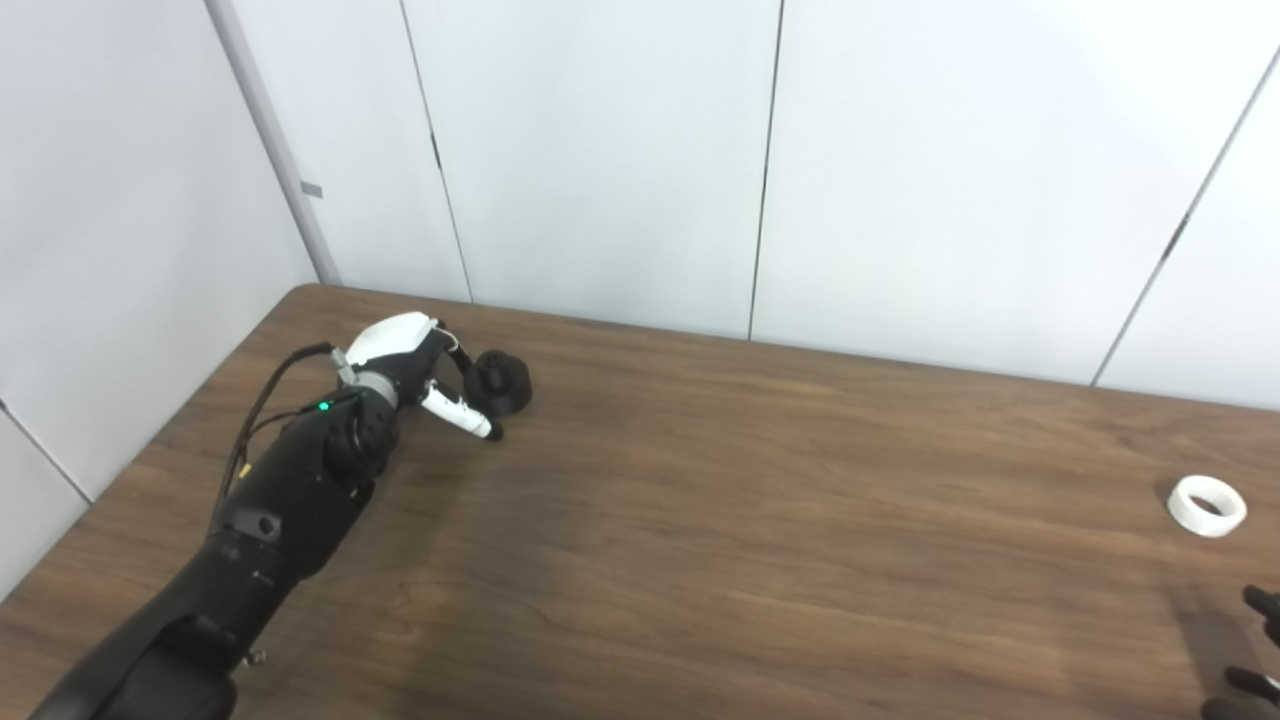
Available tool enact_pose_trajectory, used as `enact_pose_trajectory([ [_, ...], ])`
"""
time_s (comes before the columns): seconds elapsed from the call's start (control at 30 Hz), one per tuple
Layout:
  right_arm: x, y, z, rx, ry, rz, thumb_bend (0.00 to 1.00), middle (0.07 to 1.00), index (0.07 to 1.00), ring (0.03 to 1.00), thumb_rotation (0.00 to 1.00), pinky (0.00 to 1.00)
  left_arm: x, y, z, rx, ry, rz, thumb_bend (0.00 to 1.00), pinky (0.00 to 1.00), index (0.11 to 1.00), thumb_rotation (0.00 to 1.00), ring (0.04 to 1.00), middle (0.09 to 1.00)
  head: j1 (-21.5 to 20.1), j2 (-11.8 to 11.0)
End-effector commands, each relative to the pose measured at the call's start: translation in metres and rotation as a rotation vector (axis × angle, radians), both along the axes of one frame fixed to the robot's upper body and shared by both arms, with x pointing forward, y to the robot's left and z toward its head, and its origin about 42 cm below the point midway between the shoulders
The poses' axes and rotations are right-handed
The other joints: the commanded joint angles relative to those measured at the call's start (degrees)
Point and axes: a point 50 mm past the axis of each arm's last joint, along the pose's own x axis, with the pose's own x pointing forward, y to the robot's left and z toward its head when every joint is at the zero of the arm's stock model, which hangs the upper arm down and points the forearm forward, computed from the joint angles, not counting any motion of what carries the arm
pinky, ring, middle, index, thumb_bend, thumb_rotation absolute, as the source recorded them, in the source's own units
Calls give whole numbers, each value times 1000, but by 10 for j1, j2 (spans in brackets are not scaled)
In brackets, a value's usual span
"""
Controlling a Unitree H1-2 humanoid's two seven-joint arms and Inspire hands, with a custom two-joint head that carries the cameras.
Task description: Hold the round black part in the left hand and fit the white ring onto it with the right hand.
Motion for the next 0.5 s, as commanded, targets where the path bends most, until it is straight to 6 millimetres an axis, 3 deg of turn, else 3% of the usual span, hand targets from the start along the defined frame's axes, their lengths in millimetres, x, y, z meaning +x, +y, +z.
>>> enact_pose_trajectory([
  [0.0,-1,-6,5,-35,5,1,723,1000,932,989,642,876,6,4,15,19,-79,-5,587,1000,517,67,1000,993,1,0],
  [0.13,-1,-7,4,-32,1,4,705,1000,929,997,628,891,7,1,14,4,-84,3,526,1000,497,66,1000,998,1,0],
  [0.17,-1,-7,4,-25,1,5,701,1000,931,999,626,897,8,1,14,0,-80,6,756,1000,591,105,1000,1000,1,0],
  [0.23,-2,-6,4,-17,3,3,710,1000,932,994,623,890,8,0,14,-5,-71,14,903,1000,668,140,1000,1000,1,0],
  [0.33,-2,-7,3,-21,5,1,719,1000,930,986,627,873,8,-2,14,-12,-56,23,977,1000,713,155,1000,1000,1,0],
  [0.47,-2,-7,4,-34,6,1,720,1000,929,990,633,870,8,-2,13,-10,-44,27,1000,1000,737,171,1000,1000,1,0],
])
